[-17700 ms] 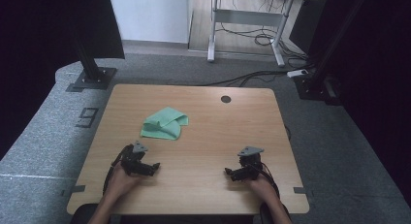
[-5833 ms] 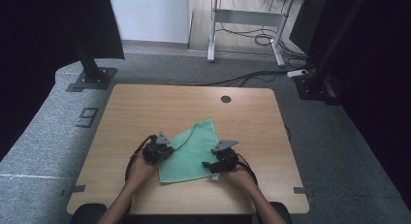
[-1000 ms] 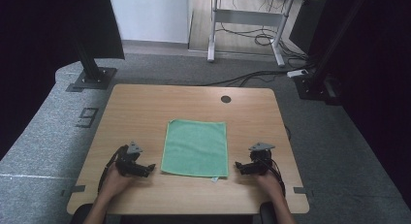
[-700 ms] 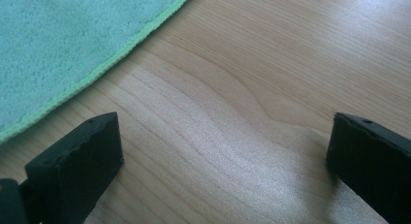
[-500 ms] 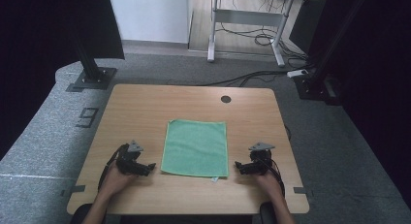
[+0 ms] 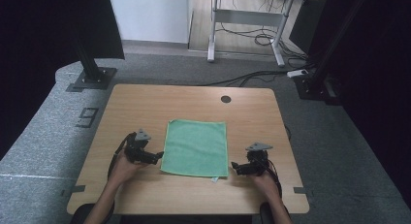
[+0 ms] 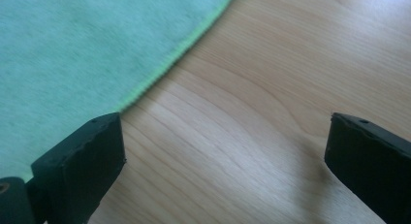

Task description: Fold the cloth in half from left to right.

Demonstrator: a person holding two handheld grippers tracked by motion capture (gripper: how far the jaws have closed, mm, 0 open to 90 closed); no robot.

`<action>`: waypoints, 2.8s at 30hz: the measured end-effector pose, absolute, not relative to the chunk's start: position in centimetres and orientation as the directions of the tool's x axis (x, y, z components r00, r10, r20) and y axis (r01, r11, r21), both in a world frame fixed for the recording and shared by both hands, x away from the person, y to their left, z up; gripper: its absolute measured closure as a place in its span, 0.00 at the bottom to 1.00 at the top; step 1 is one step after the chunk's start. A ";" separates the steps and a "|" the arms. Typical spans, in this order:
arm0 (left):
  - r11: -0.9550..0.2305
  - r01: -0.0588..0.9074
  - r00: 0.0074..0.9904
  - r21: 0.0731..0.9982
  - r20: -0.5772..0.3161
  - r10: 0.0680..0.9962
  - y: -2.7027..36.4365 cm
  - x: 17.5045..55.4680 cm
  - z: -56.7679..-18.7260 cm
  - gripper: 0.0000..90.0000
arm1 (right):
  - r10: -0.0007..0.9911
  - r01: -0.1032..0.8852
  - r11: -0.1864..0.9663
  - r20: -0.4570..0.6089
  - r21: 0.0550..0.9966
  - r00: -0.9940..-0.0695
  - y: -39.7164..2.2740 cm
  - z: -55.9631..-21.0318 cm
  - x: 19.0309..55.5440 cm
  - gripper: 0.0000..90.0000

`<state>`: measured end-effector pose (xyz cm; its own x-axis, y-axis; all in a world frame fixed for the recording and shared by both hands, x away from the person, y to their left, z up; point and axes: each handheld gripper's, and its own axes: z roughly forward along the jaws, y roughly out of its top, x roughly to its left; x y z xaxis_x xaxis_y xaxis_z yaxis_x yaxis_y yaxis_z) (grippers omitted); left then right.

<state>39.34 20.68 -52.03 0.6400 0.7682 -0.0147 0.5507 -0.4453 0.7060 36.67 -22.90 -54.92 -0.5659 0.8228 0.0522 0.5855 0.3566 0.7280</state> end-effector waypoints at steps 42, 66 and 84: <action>-0.508 0.589 0.632 0.629 0.034 0.774 19.1 34.2 -53.9 0.00 | 0.785 0.548 0.476 -0.052 0.688 -0.617 -19.7 -55.0 36.3 0.02; -0.416 0.593 0.521 0.689 0.065 0.851 21.2 43.0 -53.0 0.19 | 0.805 0.583 0.418 0.014 0.697 -0.593 -20.4 -55.4 36.8 0.00; -0.357 0.608 0.462 0.709 0.049 0.885 22.1 45.2 -54.4 0.36 | 0.796 0.574 0.425 0.012 0.700 -0.605 -20.7 -55.5 36.9 0.00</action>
